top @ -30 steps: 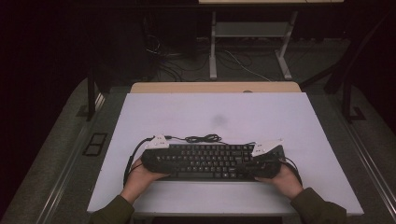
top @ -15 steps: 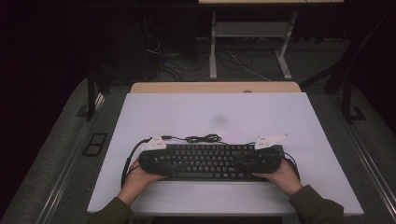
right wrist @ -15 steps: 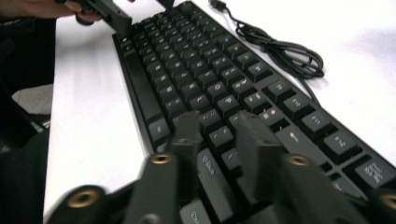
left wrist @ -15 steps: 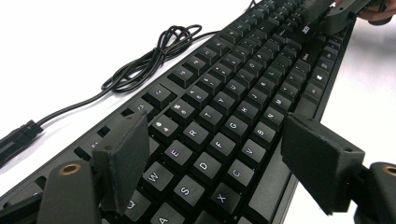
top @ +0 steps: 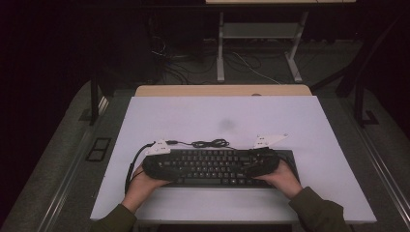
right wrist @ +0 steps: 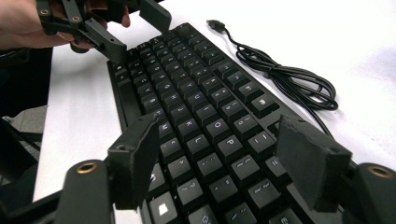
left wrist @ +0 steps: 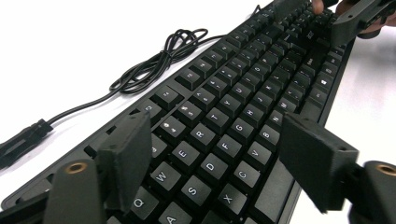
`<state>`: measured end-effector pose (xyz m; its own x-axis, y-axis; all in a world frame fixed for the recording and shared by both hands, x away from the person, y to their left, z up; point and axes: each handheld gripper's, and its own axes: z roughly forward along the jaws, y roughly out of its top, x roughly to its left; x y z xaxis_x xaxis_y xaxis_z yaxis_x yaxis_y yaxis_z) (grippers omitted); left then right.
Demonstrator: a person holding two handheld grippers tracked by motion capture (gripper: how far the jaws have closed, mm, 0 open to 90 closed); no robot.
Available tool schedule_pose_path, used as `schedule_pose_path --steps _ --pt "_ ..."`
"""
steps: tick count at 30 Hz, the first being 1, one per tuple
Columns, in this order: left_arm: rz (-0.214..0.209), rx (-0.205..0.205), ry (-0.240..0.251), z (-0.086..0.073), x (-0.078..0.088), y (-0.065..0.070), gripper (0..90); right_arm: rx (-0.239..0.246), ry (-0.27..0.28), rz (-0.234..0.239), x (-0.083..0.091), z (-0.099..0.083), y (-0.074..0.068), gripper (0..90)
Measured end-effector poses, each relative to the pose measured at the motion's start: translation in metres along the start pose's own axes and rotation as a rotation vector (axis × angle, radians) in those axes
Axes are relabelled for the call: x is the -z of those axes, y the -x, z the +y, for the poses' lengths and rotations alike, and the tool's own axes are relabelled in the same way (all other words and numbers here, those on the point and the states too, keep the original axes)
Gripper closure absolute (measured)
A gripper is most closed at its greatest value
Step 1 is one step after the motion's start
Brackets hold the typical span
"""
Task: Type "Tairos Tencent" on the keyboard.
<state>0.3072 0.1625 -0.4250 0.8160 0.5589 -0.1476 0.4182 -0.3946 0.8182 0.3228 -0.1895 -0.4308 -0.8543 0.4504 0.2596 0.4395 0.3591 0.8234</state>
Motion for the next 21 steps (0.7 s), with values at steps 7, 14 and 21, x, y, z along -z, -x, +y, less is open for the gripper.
schedule_pose_path --steps 7,14,21 --pt "0.020 -0.005 -0.001 0.000 0.000 -0.003 35.3 -0.009 0.012 -0.003 -0.009 0.004 0.003 23.9" --pt "0.035 -0.001 0.000 -0.001 0.000 -0.007 55.1 -0.007 0.020 -0.005 -0.015 0.005 0.003 22.4" --pt "0.034 -0.011 -0.037 0.000 -0.006 -0.007 78.6 -0.007 0.011 -0.002 -0.017 0.004 0.002 21.9"
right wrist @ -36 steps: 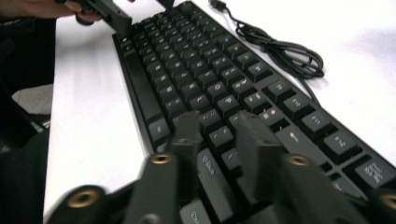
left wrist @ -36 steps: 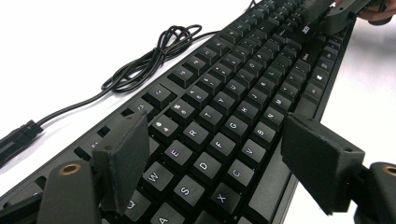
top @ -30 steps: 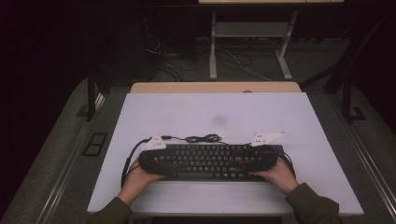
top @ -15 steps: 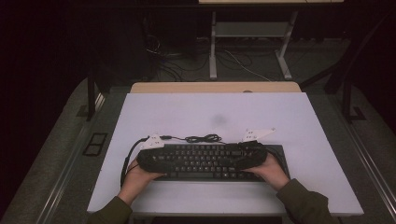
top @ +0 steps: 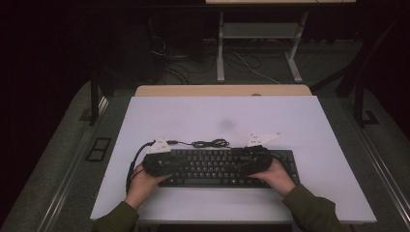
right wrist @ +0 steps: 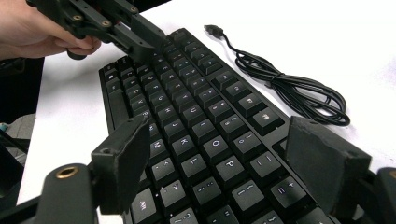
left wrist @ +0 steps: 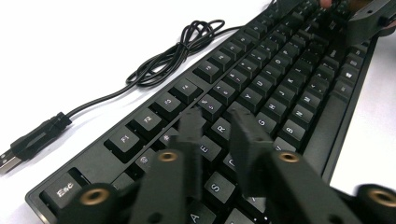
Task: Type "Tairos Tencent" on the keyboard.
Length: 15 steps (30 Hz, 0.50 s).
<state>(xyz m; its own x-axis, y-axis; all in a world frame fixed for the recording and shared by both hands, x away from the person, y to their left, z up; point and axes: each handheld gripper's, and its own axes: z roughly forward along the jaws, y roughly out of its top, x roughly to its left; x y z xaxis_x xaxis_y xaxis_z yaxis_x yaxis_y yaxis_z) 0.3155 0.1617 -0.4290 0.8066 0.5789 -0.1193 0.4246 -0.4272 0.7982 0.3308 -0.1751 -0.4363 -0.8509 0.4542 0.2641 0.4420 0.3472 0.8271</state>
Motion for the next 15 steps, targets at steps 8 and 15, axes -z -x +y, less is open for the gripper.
schedule_pose_path --steps 8,15 --pt "-0.009 -0.005 -0.034 0.002 -0.008 -0.002 89.1 0.008 0.002 -0.001 0.000 0.000 -0.001 21.9" --pt "-0.003 -0.014 -0.047 0.003 -0.012 -0.002 89.1 0.010 0.000 0.001 -0.001 0.001 -0.001 21.9"
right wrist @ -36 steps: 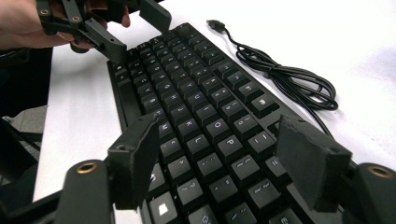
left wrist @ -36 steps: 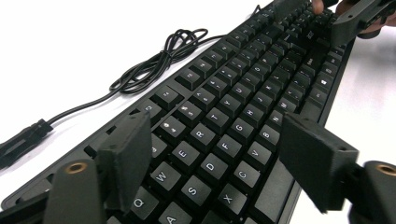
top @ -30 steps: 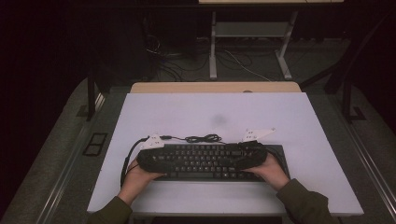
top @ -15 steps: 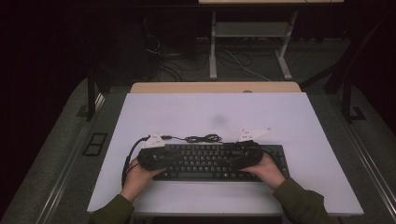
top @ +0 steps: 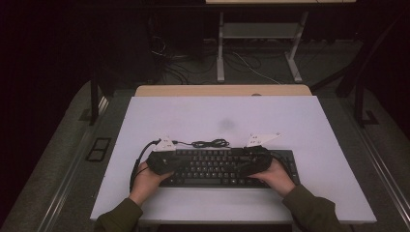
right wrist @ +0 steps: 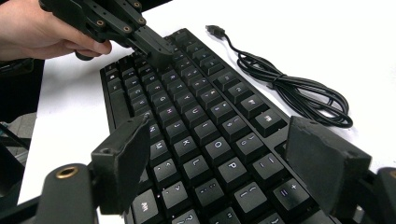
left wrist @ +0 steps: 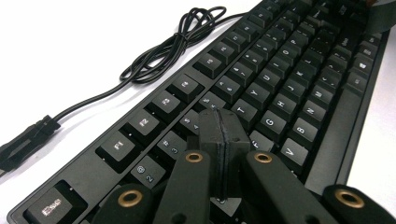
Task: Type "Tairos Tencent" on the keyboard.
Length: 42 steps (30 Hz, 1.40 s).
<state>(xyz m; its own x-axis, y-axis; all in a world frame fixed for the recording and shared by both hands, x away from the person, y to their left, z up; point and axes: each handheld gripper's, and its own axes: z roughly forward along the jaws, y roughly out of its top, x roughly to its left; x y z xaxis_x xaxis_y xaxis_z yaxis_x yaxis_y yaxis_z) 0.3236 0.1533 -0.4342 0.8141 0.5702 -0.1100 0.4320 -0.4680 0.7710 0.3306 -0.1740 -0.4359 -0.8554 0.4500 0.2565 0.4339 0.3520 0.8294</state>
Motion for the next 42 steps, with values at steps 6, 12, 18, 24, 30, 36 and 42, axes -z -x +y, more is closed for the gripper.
schedule_pose_path --steps 6,12,18,24,30,36,42 --pt "0.003 0.000 -0.008 -0.001 -0.001 -0.001 89.1 -0.002 0.001 -0.001 0.000 0.000 0.000 21.9" --pt "0.006 -0.006 -0.020 -0.002 -0.003 -0.001 89.2 -0.001 -0.001 -0.003 0.000 0.000 0.000 21.9" --pt "0.003 -0.004 -0.006 0.000 -0.001 0.001 89.1 -0.003 0.005 -0.004 0.001 0.001 0.000 21.9" --pt "-0.003 0.002 0.009 0.001 0.003 0.001 88.8 -0.003 0.008 -0.006 0.001 0.001 0.000 21.9" --pt "-0.013 0.008 0.025 0.001 0.007 0.004 87.2 -0.002 0.009 -0.006 0.002 0.001 0.000 21.9" --pt "-0.028 -0.002 0.027 0.003 0.009 0.007 87.6 -0.004 0.008 -0.006 0.002 0.001 0.000 21.9" --pt "-0.044 -0.007 0.026 0.004 0.008 0.012 88.9 -0.004 0.009 -0.008 0.002 0.002 0.000 21.9"
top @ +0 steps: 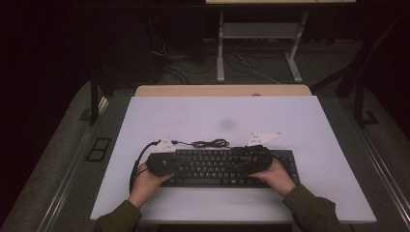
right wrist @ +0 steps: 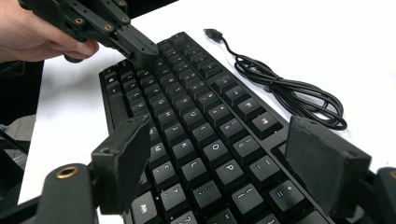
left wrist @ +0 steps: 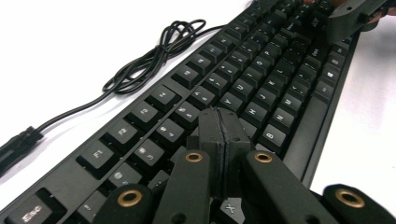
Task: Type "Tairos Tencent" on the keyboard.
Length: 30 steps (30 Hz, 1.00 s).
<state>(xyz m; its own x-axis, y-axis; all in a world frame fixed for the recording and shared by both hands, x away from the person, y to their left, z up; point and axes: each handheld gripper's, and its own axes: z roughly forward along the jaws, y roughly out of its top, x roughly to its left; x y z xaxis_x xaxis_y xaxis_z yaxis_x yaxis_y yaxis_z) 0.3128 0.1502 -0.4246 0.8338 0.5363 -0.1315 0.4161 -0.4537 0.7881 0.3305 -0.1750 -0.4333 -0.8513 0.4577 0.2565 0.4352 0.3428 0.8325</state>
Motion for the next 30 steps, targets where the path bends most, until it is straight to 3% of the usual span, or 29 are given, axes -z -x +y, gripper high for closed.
schedule_pose_path --steps 3,11,24,30 --pt "-0.005 0.002 -0.003 -0.001 -0.001 0.002 84.8 0.000 0.001 0.004 -0.001 0.000 -0.001 22.4" --pt "-0.004 0.010 0.005 -0.002 -0.001 0.005 69.1 0.017 -0.018 0.049 -0.005 0.005 -0.007 43.0" --pt "0.010 0.018 0.017 -0.004 -0.002 0.006 38.3 0.073 -0.092 0.107 -0.034 0.011 -0.023 71.9" --pt "0.004 0.018 0.019 -0.005 -0.002 0.005 32.2 0.096 -0.122 0.113 -0.043 0.013 -0.028 82.8"
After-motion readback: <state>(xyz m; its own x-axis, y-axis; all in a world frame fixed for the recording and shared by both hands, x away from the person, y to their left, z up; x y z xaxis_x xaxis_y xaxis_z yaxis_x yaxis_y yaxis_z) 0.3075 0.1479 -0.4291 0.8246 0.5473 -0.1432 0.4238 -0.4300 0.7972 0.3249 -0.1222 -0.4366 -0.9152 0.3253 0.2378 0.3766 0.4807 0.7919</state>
